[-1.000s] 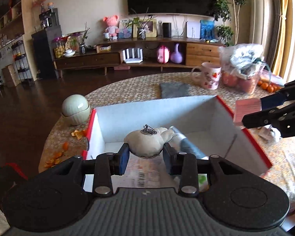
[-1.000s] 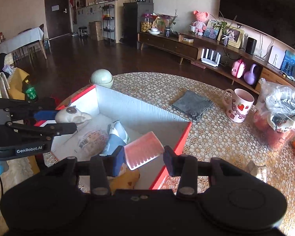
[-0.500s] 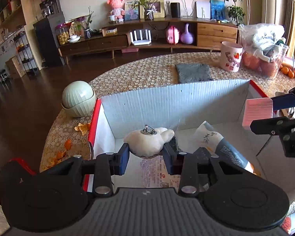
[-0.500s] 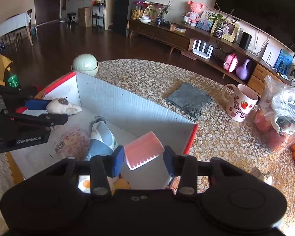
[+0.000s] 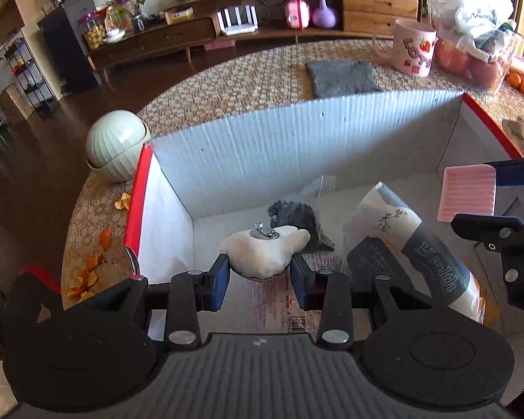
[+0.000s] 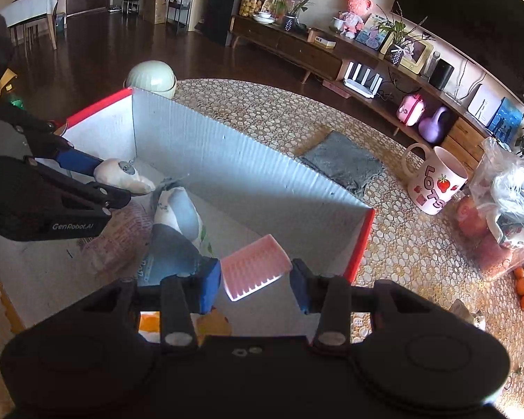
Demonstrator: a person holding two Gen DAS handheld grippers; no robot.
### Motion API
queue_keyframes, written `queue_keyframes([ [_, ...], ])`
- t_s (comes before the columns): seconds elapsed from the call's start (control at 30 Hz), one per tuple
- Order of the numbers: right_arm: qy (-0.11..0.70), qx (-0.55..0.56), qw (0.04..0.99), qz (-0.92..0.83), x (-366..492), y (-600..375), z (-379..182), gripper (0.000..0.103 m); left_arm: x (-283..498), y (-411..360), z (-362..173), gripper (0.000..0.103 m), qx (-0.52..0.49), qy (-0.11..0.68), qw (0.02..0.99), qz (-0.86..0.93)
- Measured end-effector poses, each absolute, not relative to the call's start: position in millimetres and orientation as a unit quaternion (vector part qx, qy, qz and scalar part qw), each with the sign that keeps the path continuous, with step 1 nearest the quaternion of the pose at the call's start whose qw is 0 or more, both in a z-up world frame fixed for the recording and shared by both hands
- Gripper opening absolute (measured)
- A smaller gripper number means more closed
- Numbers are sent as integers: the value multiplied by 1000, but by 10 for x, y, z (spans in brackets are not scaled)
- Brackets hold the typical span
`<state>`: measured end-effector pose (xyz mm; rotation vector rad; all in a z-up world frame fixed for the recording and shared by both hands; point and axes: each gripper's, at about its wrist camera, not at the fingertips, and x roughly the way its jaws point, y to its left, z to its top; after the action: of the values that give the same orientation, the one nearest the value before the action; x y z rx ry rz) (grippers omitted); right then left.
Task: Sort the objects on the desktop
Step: 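Open both tools to drop the plush and pink comb into the box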
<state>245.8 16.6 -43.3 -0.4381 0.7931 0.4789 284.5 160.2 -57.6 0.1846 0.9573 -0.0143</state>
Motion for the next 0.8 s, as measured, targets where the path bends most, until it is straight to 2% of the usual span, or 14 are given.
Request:
queue_keyframes([
  [0.27, 386, -205, 872, 221, 2443, 105, -455, 45, 2881, 1541, -596, 37, 106, 480, 871, -11],
  [0.33, 388, -198, 872, 222, 2427, 69, -442, 48, 2886, 1538, -589, 39, 111, 481, 869, -12],
  [0.37, 388, -195, 873, 224, 2421, 51, -434, 50, 2884, 1534, -589, 42, 112, 482, 869, -11],
  [0.47, 389, -187, 873, 229, 2391, 1, -407, 56, 2875, 1532, -574, 63, 112, 480, 870, -10],
  [0.5, 388, -184, 873, 233, 2377, -11, -395, 59, 2872, 1529, -560, 66, 113, 478, 871, -11],
  [0.6, 383, -175, 874, 241, 2315, -34, -331, 65, 2860, 1511, -546, 70, 120, 476, 871, -9],
  [0.8, 370, -155, 882, 250, 2226, -148, -176, 74, 2807, 1483, -528, 71, 105, 475, 873, -12],
])
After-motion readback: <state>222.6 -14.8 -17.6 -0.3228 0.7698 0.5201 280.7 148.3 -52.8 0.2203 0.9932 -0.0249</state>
